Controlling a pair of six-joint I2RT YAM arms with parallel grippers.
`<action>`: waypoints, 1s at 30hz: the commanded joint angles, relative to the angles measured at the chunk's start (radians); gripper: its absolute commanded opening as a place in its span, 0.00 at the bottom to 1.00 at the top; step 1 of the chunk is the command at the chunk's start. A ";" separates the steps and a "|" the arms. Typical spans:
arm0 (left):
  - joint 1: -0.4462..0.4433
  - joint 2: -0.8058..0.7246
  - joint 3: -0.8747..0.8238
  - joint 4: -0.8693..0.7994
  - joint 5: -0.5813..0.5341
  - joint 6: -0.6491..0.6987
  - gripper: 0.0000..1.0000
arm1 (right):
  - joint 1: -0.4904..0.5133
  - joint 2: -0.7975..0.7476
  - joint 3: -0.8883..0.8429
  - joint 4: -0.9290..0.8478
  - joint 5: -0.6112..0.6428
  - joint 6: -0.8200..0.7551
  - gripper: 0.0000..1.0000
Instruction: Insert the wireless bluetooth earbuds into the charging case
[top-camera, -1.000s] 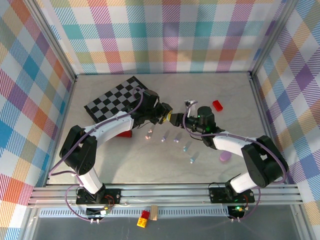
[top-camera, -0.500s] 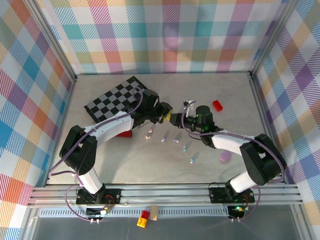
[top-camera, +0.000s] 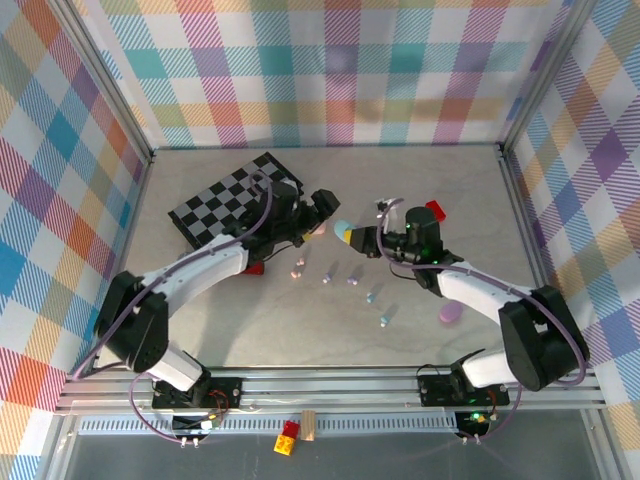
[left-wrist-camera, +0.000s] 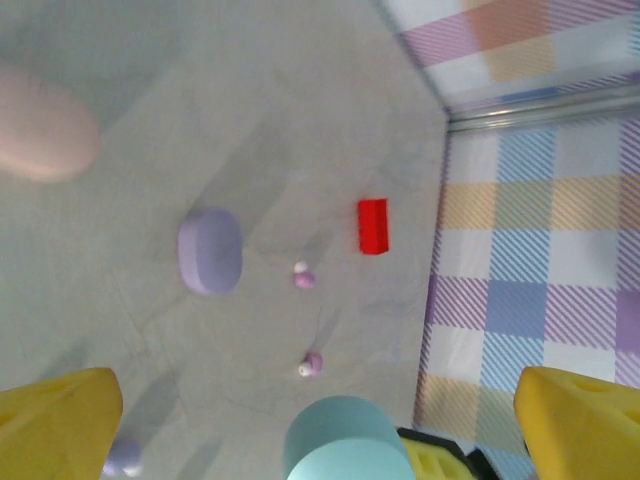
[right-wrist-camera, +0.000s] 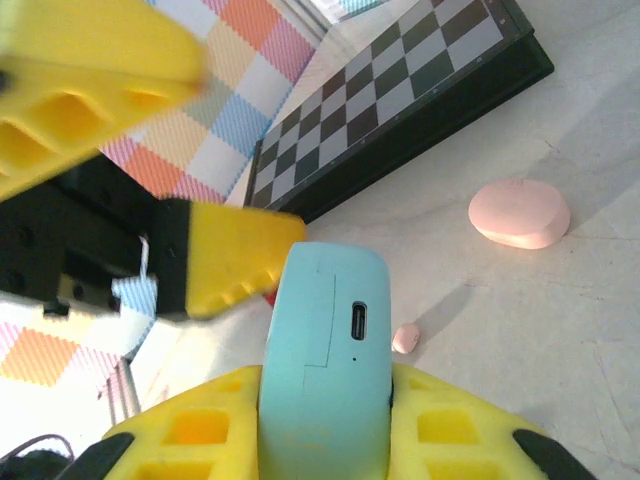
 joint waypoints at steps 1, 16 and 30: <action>0.029 -0.097 -0.035 0.154 0.016 0.327 0.99 | -0.056 -0.046 0.025 -0.091 -0.208 -0.034 0.10; 0.061 -0.097 -0.222 0.509 0.593 1.130 1.00 | -0.212 -0.032 0.185 -0.333 -0.712 0.105 0.09; 0.087 0.097 -0.292 1.202 0.948 1.106 0.85 | -0.162 -0.021 0.187 0.003 -0.809 0.415 0.03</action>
